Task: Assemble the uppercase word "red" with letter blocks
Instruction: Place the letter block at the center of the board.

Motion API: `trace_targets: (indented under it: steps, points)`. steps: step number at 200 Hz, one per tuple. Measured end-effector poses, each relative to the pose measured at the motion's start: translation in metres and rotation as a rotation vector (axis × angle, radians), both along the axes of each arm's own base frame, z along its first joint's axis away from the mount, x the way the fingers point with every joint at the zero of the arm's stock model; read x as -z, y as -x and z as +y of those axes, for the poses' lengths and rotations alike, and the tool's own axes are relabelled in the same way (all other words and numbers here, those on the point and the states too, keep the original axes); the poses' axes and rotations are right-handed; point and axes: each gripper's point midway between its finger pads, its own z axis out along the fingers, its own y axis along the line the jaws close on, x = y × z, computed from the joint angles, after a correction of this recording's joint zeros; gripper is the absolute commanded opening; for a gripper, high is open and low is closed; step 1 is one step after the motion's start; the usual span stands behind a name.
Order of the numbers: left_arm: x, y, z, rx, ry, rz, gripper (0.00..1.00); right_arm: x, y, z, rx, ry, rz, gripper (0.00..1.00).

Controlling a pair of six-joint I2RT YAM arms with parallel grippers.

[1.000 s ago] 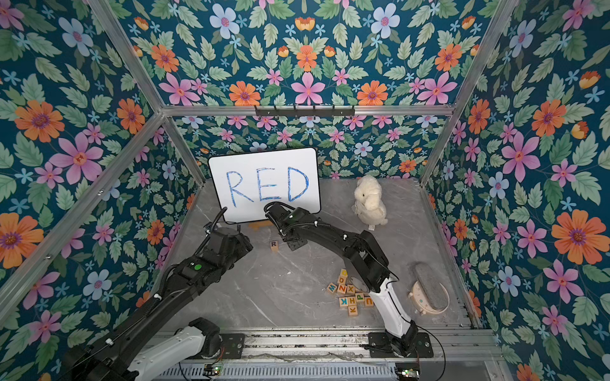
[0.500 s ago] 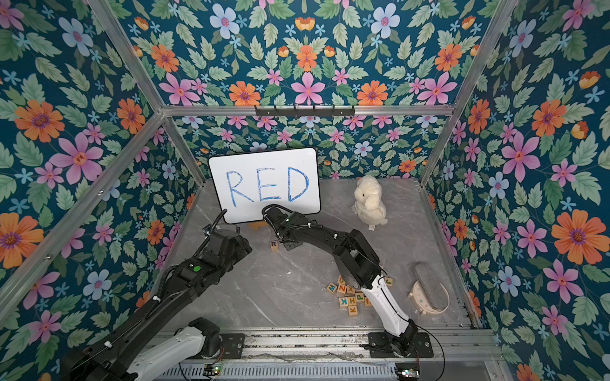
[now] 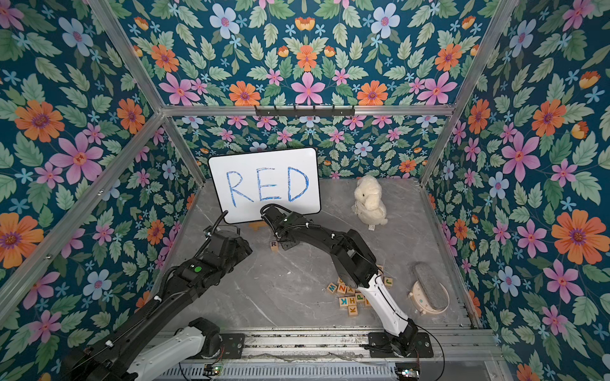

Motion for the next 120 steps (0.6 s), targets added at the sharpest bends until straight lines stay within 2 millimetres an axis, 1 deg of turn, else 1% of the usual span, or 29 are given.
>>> trace_targets:
  steps: [19, 32, 44, 69, 84, 98, 120]
  points:
    - [0.0, 0.0, 0.0, -0.002, 0.002, -0.002, 0.79, -0.002, 0.0, 0.0, -0.015, 0.004, -0.003, 0.48]
    - [-0.001, 0.0, 0.0, -0.003, 0.002, -0.003, 0.79, -0.01, -0.001, 0.001, -0.037, 0.005, -0.022, 0.51]
    - [-0.001, 0.0, 0.001, -0.003, 0.002, -0.004, 0.79, -0.025, -0.003, 0.002, -0.071, 0.002, -0.055, 0.53]
    - [-0.001, 0.001, 0.002, -0.005, -0.008, -0.001, 0.79, -0.069, -0.008, 0.003, -0.19, -0.003, -0.179, 0.54]
    - [-0.002, 0.002, 0.004, -0.005, -0.023, 0.003, 0.79, -0.084, -0.006, 0.0, -0.299, 0.022, -0.26, 0.54]
    - [-0.005, 0.002, 0.006, 0.005, -0.045, -0.003, 0.8, -0.087, -0.002, -0.005, -0.428, 0.068, -0.325, 0.55]
    - [-0.01, 0.0, 0.006, 0.019, -0.062, -0.015, 0.8, -0.08, 0.007, -0.016, -0.635, 0.149, -0.4, 0.58]
